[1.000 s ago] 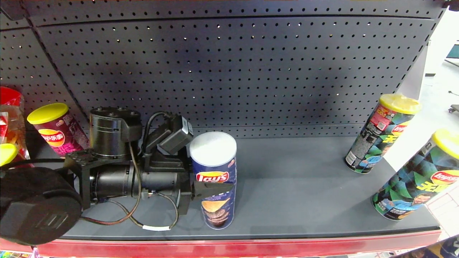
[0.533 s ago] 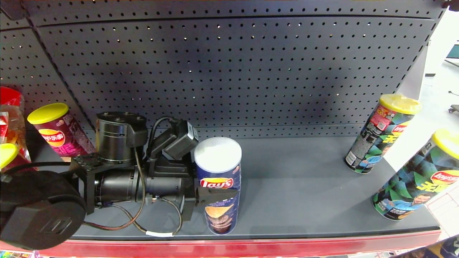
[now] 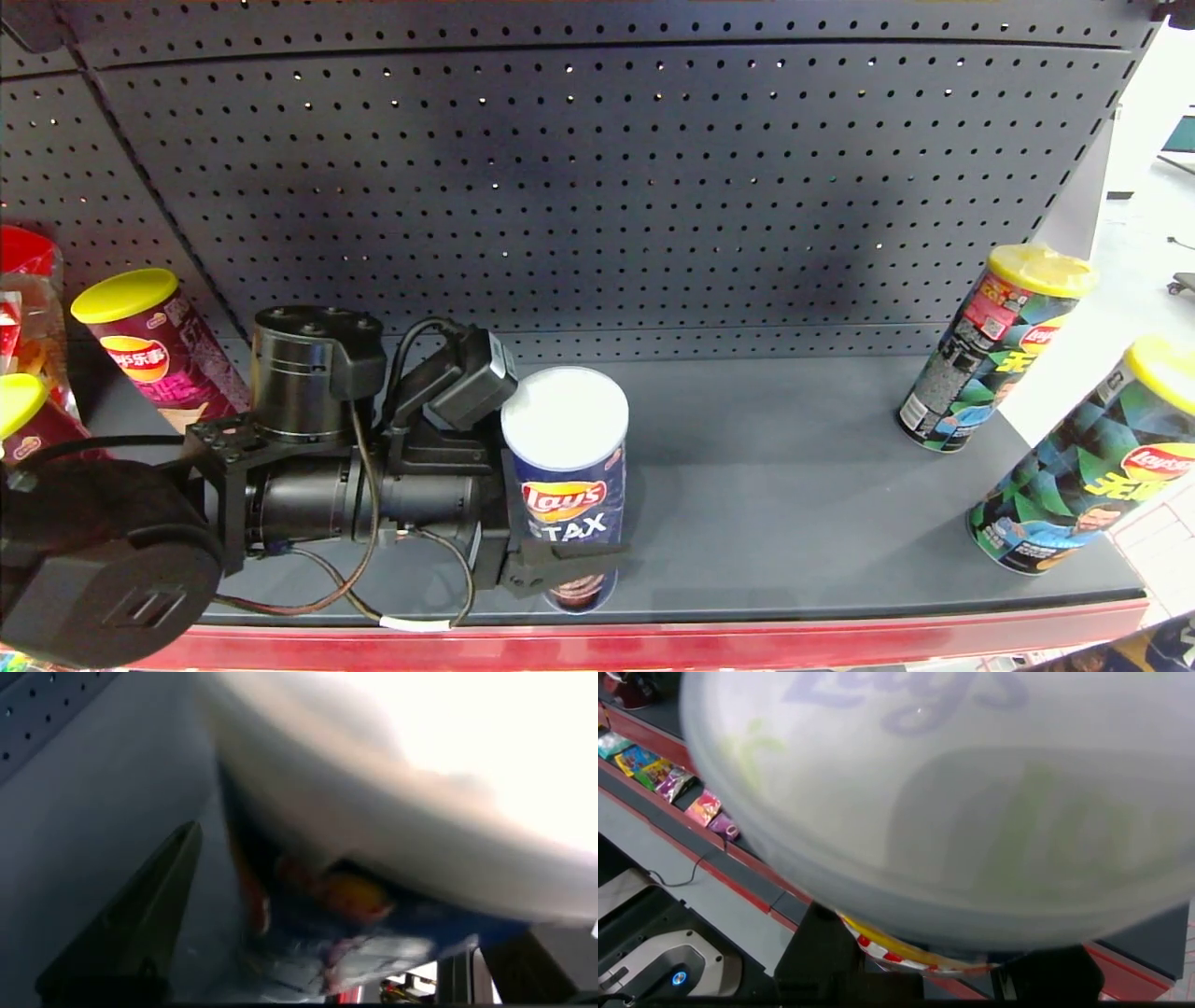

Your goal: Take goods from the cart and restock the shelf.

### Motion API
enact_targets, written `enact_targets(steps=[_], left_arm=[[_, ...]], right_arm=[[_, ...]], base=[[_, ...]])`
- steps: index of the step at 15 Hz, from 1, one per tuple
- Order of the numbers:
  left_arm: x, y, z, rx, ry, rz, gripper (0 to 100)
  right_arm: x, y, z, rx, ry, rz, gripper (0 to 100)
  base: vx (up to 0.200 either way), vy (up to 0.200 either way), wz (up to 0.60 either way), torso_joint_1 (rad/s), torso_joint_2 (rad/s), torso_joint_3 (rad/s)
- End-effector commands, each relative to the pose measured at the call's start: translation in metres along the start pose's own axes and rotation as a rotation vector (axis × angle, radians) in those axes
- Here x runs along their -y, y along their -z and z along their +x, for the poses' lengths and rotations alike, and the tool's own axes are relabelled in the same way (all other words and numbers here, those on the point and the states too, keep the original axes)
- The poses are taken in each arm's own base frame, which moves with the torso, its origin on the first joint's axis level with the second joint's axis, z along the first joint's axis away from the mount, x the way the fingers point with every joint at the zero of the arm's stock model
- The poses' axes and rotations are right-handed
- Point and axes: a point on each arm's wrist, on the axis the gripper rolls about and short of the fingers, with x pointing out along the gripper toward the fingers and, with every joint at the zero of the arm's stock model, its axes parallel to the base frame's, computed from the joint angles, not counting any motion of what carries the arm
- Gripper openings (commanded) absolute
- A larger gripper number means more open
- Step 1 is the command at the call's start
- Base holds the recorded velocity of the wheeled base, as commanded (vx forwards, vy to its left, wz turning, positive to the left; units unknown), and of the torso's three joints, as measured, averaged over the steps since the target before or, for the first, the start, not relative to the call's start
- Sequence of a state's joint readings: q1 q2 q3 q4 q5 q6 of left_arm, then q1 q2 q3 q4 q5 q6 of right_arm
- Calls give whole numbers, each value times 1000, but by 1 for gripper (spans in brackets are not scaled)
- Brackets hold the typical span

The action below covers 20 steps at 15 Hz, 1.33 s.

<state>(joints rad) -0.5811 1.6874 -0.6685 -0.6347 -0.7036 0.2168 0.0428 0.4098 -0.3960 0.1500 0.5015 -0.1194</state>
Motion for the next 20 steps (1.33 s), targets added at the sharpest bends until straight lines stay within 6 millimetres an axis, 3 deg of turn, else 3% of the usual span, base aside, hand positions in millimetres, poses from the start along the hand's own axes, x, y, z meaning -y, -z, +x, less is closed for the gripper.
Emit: enact_targets(steps=[1,5,9,14,15,16,17,20], left_arm=[[2,0,-3,1,-3,-11,100],[15,2,-28,6,-89,-32,100],[36,11,-73,33,-203,-71,100],[64,34,-110,46,-289,-92,100],[68,38,-114,44,-316,-100,100],[68,38,-114,44,-316,-100,100],[72,39,-118,52,-335,-100,100],[73,37,-119,62,-338,-98,100]], right_arm=[[0,0,0,-2,0,1,0],[7,-14,10,-30,-9,6,0],[20,-29,39,-130,-113,-36,0],[37,-57,106,-157,-178,-118,0],[37,-68,124,-153,-182,-133,0],[37,-68,124,-153,-182,-133,0],[31,-83,149,-157,-199,-153,0],[25,-97,176,-161,-196,-176,0]], base=[[0,0,0,0,0,0],[0,0,0,0,0,0],[0,0,0,0,0,0],[0,0,0,0,0,0],[0,0,0,0,0,0],[0,0,0,0,0,0],[0,0,0,0,0,0],[0,0,0,0,0,0]])
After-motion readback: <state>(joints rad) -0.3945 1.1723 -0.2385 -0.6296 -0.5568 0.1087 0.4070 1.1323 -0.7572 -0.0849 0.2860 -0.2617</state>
